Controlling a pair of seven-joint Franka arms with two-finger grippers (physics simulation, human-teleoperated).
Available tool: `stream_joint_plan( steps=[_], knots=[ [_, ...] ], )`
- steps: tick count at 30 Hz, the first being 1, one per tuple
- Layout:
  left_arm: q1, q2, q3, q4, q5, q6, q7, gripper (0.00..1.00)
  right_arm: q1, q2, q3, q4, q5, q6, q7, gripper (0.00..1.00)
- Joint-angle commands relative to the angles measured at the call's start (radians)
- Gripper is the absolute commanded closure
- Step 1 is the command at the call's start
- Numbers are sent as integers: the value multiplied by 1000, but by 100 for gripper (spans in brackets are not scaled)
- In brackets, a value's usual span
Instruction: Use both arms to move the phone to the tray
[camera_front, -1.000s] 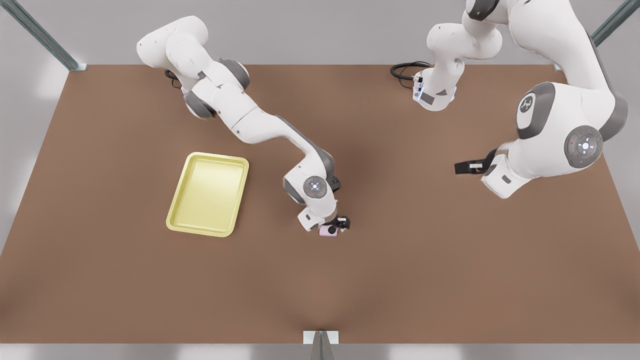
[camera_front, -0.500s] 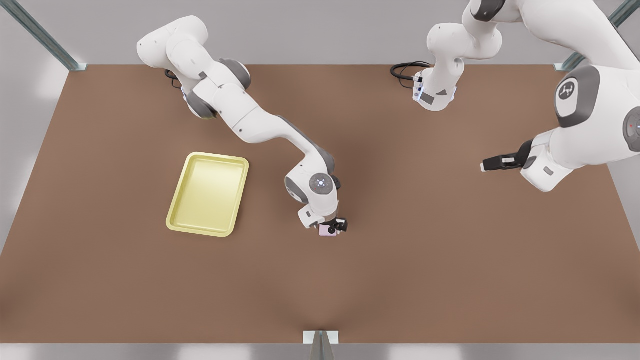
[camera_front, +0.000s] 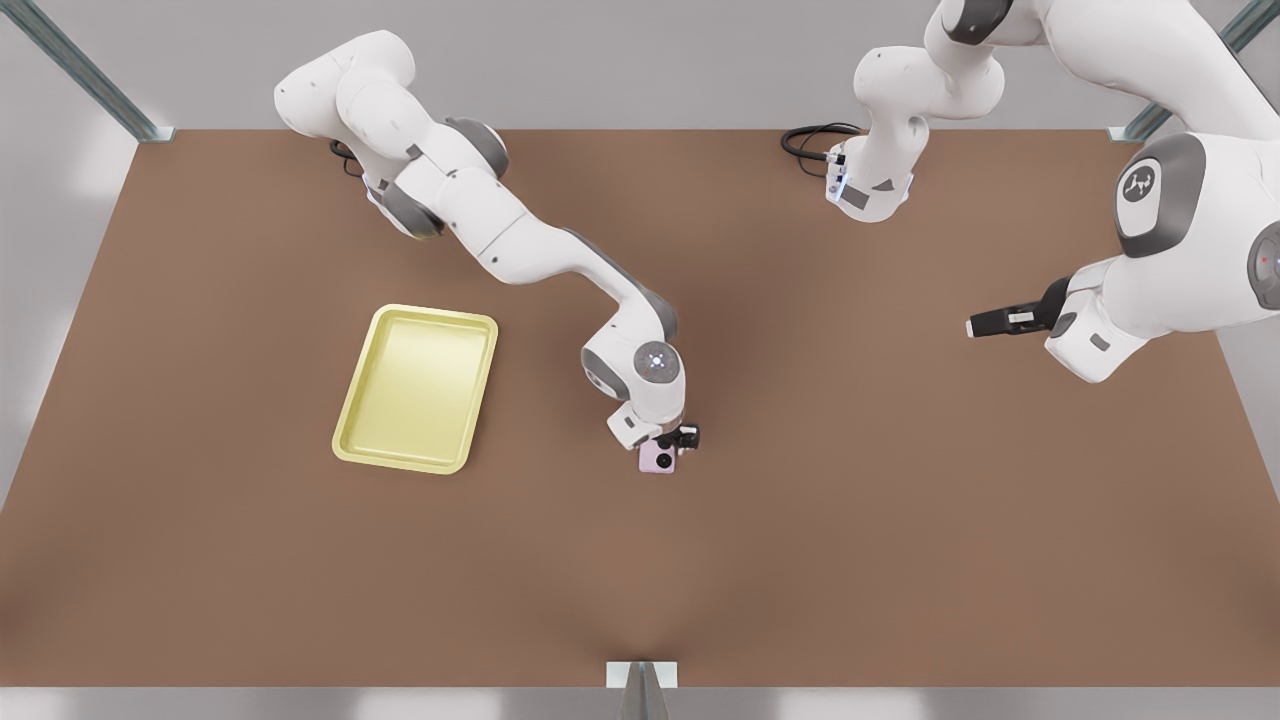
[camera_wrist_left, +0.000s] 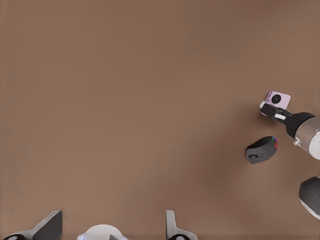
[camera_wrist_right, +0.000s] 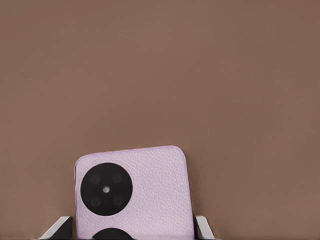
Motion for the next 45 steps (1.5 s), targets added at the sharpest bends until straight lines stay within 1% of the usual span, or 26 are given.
stream_joint_plan(
  steps=[1,2,3,9,11,13,14,15,18,19,21,22,23,26,28,29,30,31,34,36,37,38,39,41,43,45],
  knots=[
    [0,-1,0,0,1,-3,-5,0,0,1,1,1,0,6,-139,15],
    [0,-1,0,0,1,-4,-5,0,0,1,1,1,0,7,-139,19],
    [0,-2,0,0,1,-3,-5,0,0,1,1,1,0,7,-141,21],
    [0,-1,0,2,1,-3,-3,0,-1,-13,1,9,0,-19,-141,21],
    [0,1,0,2,1,-3,-3,0,-18,-74,-1,12,4,-88,-171,20],
    [0,1,0,2,1,-3,-3,0,-87,-144,7,6,11,-134,-242,18],
    [0,1,0,0,1,-3,-3,0,-142,-200,10,-37,10,-158,-326,18],
    [0,1,0,2,1,-3,-5,0,-214,-276,10,-132,61,-172,-451,18],
    [0,1,0,2,1,-3,-3,0,-441,-537,10,-500,90,-96,-811,18],
    [0,2,0,2,1,-3,-3,0,-520,-598,10,-583,92,-79,-956,18],
    [0,4,-1,2,1,-3,-3,0,-676,-660,10,-637,141,-89,-1307,18],
    [0,5,0,2,1,-3,-3,0,-722,-723,10,-704,141,-94,-1407,18],
    [0,5,-1,2,1,-3,-3,0,-753,-845,10,-867,145,-77,-1412,18],
    [0,4,-1,5,1,-3,-5,0,-735,-1033,10,-1112,250,-45,-1412,18],
    [0,2,-1,5,1,-4,-5,0,-676,-1063,18,-1143,256,-53,-1397,18],
    [0,2,-1,5,2,-4,-5,0,-676,-1068,18,-1178,303,-40,-1397,18],
    [0,2,-1,5,1,-4,-5,0,-676,-1068,18,-1197,307,-40,-1397,15],
    [0,4,-1,5,1,-3,-5,0,-679,-1057,18,-1208,307,-22,-1397,0],
    [0,5,-1,4,2,-4,-3,0,-684,-1045,16,-1203,308,-22,-1397,0],
    [-2,5,-1,5,2,-3,-3,0,-690,-1001,10,-1070,305,-40,-1394,0],
    [0,5,-1,5,2,-3,-3,0,-698,-993,7,-996,300,-46,-1328,0],
    [0,5,-1,5,2,-3,-2,0,-705,-994,1,-915,297,-114,-1293,0],
    [0,5,-1,5,2,-3,-3,0,-712,-994,-10,-821,297,-242,-1268,0],
    [-2,8,-3,13,4,-1,7,0,-696,-996,-14,-676,248,-460,-1047,0],
    [-2,14,-3,30,34,2,10,0,-702,-964,-17,-579,256,-523,-1009,0],
    [-9,16,-12,30,86,5,10,0,-705,-875,-19,-456,250,-545,-1015,0]
  ],
)
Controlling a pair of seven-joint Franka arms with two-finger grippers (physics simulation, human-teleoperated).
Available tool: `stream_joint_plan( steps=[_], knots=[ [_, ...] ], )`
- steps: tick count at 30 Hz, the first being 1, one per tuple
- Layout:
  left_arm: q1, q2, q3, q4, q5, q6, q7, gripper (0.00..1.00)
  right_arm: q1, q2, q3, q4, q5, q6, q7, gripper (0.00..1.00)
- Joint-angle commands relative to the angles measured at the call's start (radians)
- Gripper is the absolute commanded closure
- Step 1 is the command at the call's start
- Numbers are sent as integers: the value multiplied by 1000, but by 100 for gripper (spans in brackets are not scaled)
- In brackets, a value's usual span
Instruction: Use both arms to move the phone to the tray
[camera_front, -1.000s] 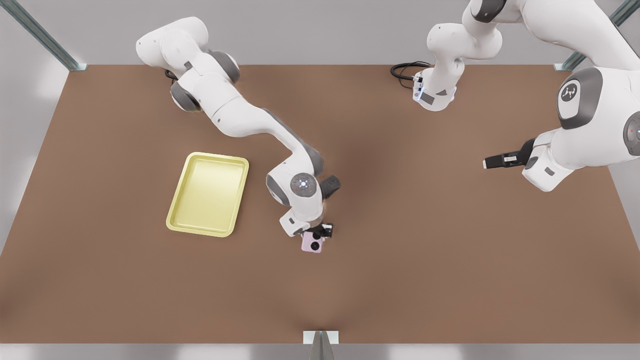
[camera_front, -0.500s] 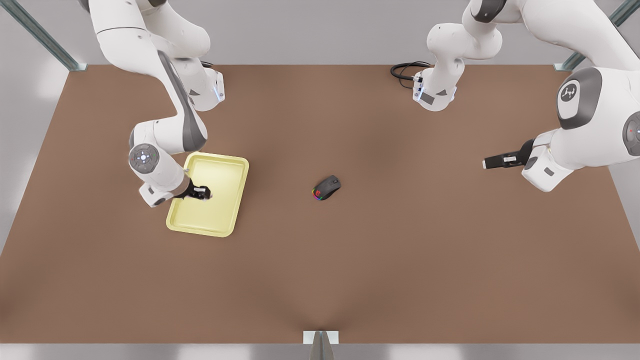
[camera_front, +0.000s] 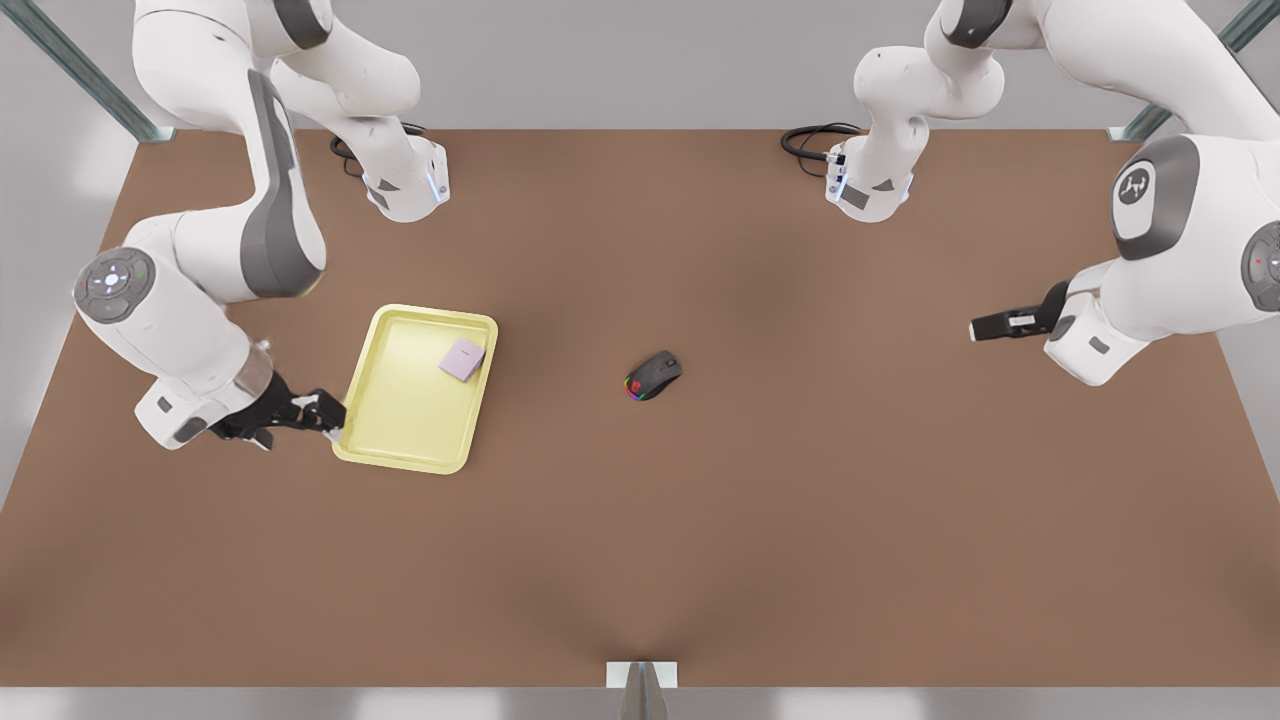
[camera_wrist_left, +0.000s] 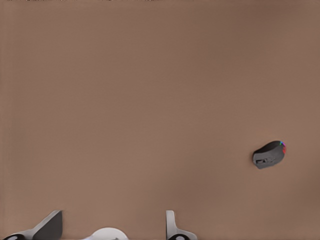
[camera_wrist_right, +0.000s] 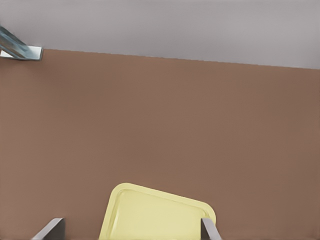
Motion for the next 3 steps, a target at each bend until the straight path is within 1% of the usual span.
stream_joint_plan(
  steps=[1,2,3],
  knots=[
    [-6,0,-4,2,39,4,10,0,-7,42,-1,71,-10,-214,-12,0],
    [-6,0,-4,2,39,6,9,0,-11,15,-3,28,-15,-241,-9,0],
    [-6,0,-4,2,39,1,9,0,-37,1,-3,-7,-13,-217,-6,0]
  ],
)
